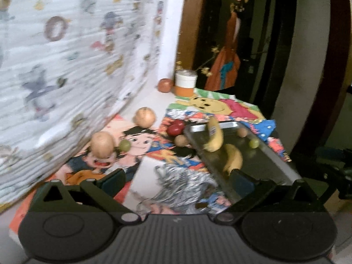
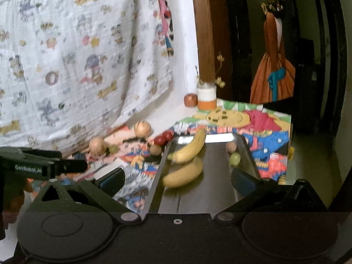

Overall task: Organize fruits
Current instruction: 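Withdraw both open tools from the tray toward the remaining fruits, then grasp the large tan melon with the left tool while the right tool grasps a brown kiwi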

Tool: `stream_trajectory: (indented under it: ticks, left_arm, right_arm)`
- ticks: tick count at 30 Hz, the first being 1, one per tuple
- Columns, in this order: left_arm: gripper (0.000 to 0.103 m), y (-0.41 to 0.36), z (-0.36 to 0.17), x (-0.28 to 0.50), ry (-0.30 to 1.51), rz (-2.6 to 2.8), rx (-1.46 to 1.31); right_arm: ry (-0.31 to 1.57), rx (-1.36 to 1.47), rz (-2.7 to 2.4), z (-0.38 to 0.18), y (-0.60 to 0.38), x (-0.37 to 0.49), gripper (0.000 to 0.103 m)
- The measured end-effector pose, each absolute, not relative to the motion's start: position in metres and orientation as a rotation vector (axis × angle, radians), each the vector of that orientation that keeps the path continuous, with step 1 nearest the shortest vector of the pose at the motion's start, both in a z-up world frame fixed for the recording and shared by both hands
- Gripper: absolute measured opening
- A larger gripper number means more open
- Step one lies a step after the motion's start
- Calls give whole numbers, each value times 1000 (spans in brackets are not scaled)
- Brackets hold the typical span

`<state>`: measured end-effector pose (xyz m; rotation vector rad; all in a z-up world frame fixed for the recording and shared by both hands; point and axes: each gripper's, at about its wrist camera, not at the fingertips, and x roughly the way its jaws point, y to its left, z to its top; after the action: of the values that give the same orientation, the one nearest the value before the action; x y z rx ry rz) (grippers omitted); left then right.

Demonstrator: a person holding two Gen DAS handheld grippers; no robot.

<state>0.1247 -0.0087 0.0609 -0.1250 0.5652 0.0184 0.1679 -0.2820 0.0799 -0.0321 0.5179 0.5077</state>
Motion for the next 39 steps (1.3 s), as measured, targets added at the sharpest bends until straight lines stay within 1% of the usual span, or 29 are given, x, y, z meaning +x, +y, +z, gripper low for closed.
stream_trajectory:
  ticks: [7,15,19,31,39]
  left_arm:
    - [103,5,46,109,606,107,-76]
    - [103,13,29,93,659,119,-71]
    - [103,17,24,94,687,129,-60]
    - [103,46,18,98,679,183,-88]
    - [103,64,16,105,676,161,-125]
  right_arm:
    - [604,-76,459,54,-264,140,103]
    - [702,11,433,35,-256,119,103]
    - [734,-10,445,31,-246,114,103]
    - [706,-163,585,44,-211,111,103]
    - [711,-266,610,51,-198,146,103]
